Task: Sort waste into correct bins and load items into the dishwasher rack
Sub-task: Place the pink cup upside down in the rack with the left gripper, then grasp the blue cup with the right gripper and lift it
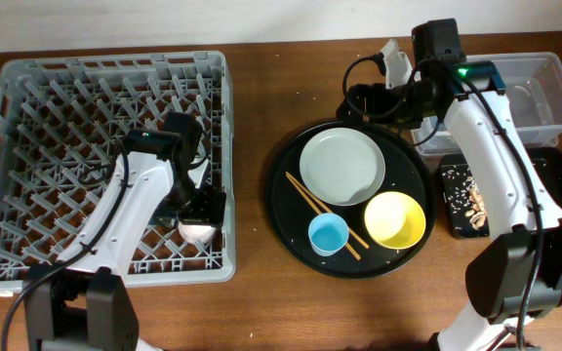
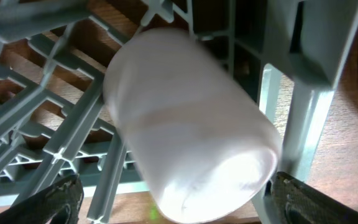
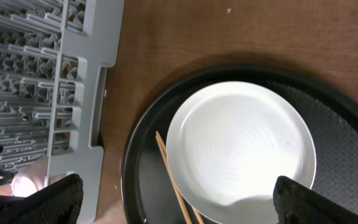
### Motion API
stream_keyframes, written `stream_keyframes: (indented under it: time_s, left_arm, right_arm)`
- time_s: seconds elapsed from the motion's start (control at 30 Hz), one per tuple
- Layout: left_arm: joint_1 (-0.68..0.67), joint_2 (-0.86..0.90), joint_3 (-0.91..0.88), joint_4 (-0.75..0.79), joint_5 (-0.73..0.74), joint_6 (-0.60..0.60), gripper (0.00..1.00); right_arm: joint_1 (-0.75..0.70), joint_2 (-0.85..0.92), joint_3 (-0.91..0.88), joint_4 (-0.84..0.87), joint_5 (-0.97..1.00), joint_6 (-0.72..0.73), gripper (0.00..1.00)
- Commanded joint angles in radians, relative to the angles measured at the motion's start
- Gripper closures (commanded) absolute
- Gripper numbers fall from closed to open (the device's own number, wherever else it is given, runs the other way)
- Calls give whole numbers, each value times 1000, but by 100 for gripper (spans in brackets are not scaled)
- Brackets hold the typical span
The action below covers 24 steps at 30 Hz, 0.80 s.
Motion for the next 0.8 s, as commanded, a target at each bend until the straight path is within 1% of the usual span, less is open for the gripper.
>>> stream_keyframes:
  time_s: [0.0,0.03,0.1,0.13,0.17,0.2,0.27,0.3,0.37,0.4,0.43,0.47,0.5,0.6,0.67,0.7,0.73,0.77]
  left_arm:
    - [-1,-3,46,2,-82,-1,1]
    - [-1,-3,112,1,-78,-1,1]
    - [-1,-3,311,14,-78,-1,1]
    - [-1,-3,381,34,-77,-1,1]
    - [-1,-3,437,80,-71,-1,1]
    - [-1,-3,439,122,-53,-1,1]
    - [-1,2,438,154,-23,-1,1]
    - [-1,2,438,157,-14,-1,1]
    - [-1,2,438,156,-15,-1,1]
    - [-1,2,438,156,-14,-1,1]
    - [-1,2,438,154,-14,-1,1]
    - [-1,2,438,153,-14,-1,1]
    - [-1,2,438,151,-15,-1,1]
    - [-1,2,438,150,-14,-1,1]
    - [-1,2,438,151,-14,-1,1]
    - [-1,2,438,151,-14,-1,1]
    - [-1,2,438,151,-14,-2,1]
    - [-1,2,438,149,-13,-2,1]
  right_arm:
    - [5,-8,2,-45,8,-3,9]
    - [5,-17,2,-85,8,-3,11]
    - [5,-60,2,-248,29,-3,16]
    - [7,-77,2,-328,75,-3,18]
    - [26,-85,2,-422,134,-3,20]
    - [48,-84,-2,-458,146,-3,21]
    - [123,-84,-45,-466,147,-2,22]
    - [185,-84,-96,-439,163,5,22]
    - [262,-83,-207,-350,224,29,23]
    - [282,-83,-265,-296,257,67,24]
    - [294,-83,-316,-248,264,73,27]
    - [295,-83,-364,-205,264,90,31]
    - [295,-83,-410,-164,266,107,39]
    - [295,-83,-478,-86,266,114,58]
    - [295,-83,-507,-61,266,114,76]
    - [295,-83,-512,-55,266,115,91]
    - [295,-83,-511,-53,265,116,96]
    - [295,-84,-506,-55,263,115,96]
